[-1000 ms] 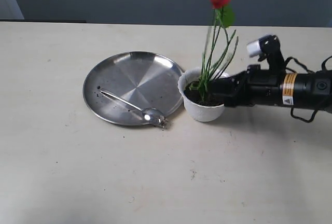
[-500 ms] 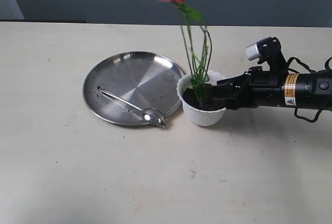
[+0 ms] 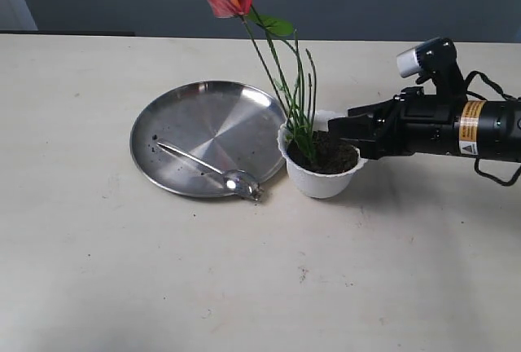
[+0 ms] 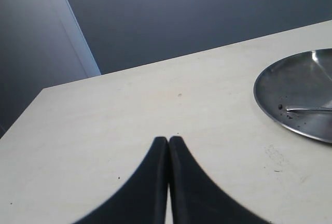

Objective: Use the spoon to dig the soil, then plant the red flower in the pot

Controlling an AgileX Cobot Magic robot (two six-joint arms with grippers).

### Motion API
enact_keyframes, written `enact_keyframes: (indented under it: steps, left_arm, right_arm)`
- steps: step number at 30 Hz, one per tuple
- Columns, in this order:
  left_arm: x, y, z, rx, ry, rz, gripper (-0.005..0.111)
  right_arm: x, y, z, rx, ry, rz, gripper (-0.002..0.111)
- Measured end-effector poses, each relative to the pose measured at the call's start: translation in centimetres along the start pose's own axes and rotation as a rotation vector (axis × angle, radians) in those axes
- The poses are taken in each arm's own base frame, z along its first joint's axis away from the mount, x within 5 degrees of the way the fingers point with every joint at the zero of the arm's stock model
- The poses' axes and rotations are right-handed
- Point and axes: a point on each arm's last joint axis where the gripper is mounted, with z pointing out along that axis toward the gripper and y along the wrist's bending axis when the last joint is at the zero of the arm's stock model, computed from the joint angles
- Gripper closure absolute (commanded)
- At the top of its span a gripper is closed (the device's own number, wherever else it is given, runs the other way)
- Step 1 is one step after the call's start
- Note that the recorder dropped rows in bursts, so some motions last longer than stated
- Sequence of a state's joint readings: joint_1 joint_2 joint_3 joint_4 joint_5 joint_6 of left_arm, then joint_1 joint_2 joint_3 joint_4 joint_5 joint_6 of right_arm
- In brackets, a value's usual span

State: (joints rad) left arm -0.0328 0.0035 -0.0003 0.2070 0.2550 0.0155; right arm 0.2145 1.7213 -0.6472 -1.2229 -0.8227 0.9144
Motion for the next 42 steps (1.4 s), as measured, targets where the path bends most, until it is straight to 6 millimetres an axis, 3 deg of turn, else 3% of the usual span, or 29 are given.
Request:
enact_keyframes:
  steps: [5, 11, 18, 26, 32, 42]
  left_arm:
    - [0.0, 0.0, 0.0, 0.0, 0.0, 0.0, 0.106]
    - [0.0, 0.0, 0.0, 0.0, 0.0, 0.0, 0.106]
    - [0.0, 0.0, 0.0, 0.0, 0.0, 0.0, 0.106]
    - [0.0, 0.0, 0.0, 0.0, 0.0, 0.0, 0.106]
    - [0.0, 0.0, 0.0, 0.0, 0.0, 0.0, 0.106]
    - [0.0, 0.0, 0.0, 0.0, 0.0, 0.0, 0.106]
  right_arm:
    - [0.1, 1.5, -1.8, 0.029, -0.017, 0.002, 0.065]
    - [-0.8, 5.6, -6.0, 0.024, -0.172, -0.026, 0.109]
    - [-0.8, 11.2, -11.6, -0.015, -0.431, -0.115, 0.108]
    - [-1.3, 15.9, -15.5, -0.25, -0.616, -0.028, 0.108]
    - [-0.7, 18.1, -16.7, -0.439, -0.578, 0.049, 0.108]
    - [0.2, 18.6, -16.4, -0.465, -0.461, 0.036, 0.108]
